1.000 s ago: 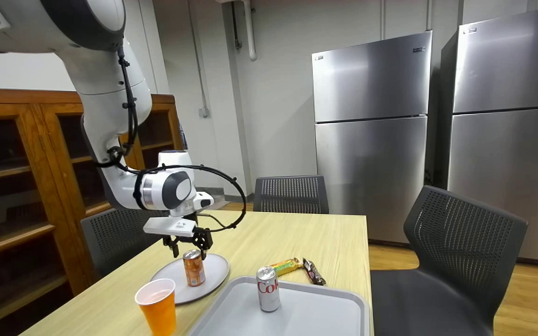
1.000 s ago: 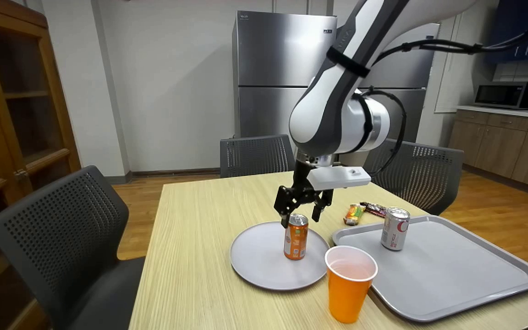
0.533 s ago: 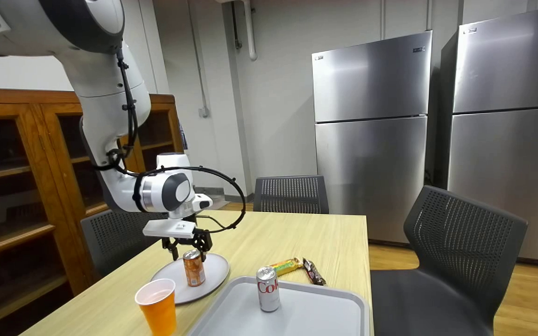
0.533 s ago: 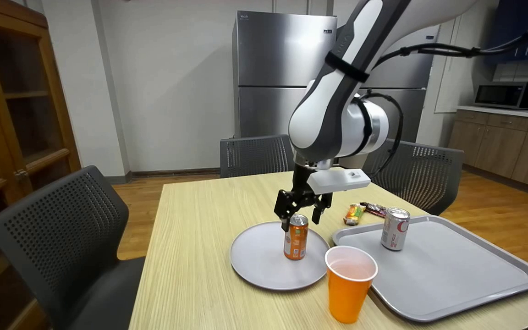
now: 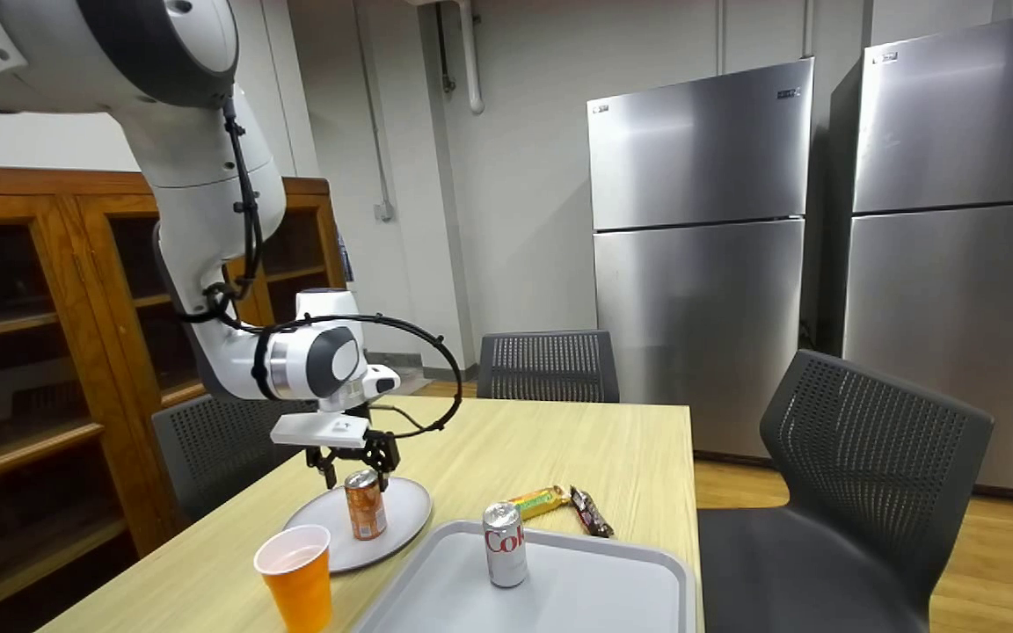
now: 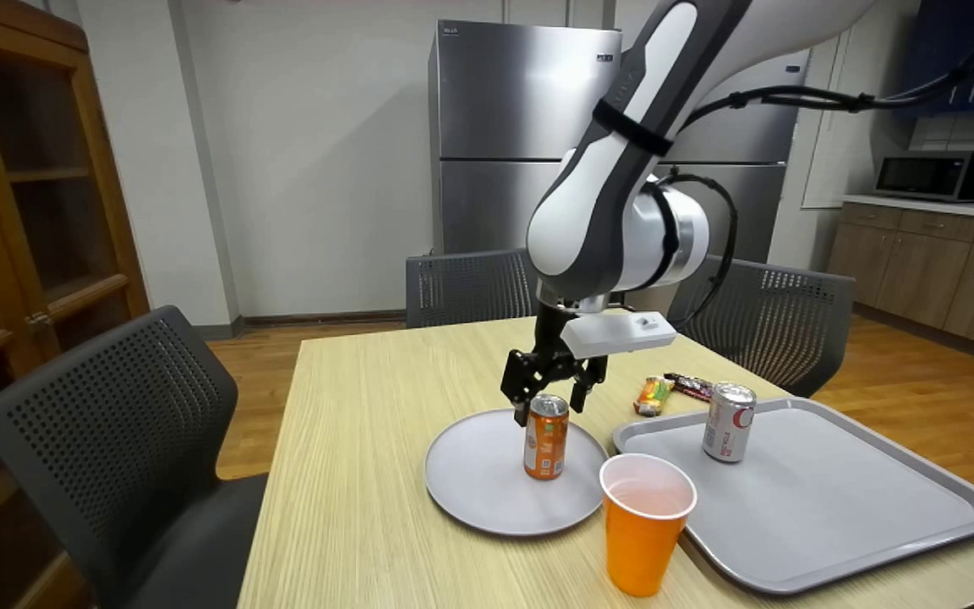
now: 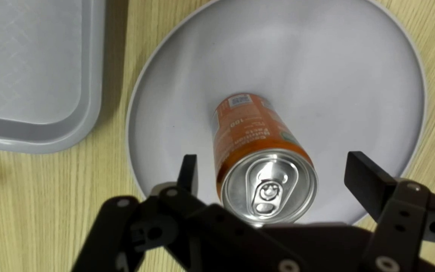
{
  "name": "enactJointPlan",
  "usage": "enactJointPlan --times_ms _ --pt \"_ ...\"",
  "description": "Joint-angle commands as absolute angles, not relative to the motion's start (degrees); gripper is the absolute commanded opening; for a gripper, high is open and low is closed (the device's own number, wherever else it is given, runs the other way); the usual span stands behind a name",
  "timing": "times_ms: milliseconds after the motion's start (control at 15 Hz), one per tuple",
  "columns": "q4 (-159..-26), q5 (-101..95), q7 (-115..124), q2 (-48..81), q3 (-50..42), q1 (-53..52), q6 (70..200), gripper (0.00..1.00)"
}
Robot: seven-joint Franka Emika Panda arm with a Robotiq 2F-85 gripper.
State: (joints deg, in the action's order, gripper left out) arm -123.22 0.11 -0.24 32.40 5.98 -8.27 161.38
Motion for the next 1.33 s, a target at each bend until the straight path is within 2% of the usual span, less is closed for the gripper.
enactJointPlan --times_ms 0,200,267,333,600,667,1267 --pt "-121.13 -0.61 0.47 33.36 5.54 -8.97 160.29 1.0" --pt "-120.51 -0.55 0.44 34.01 5.57 -8.95 160.14 1.0" --pt "-120.41 -0.59 0.38 34.16 5.56 -8.95 160.31 0.75" --pt "-120.32 -0.53 0.33 34.23 5.62 -8.87 160.31 0.74" --pt "-120.01 -0.5 0.32 34.36 5.64 -8.84 160.19 0.42" --pt "-120.0 -0.54 0.38 34.32 5.58 -8.9 160.19 0.38" --pt "-122.01 1.55 -1.62 31.21 8.73 -6.2 160.52 0.38"
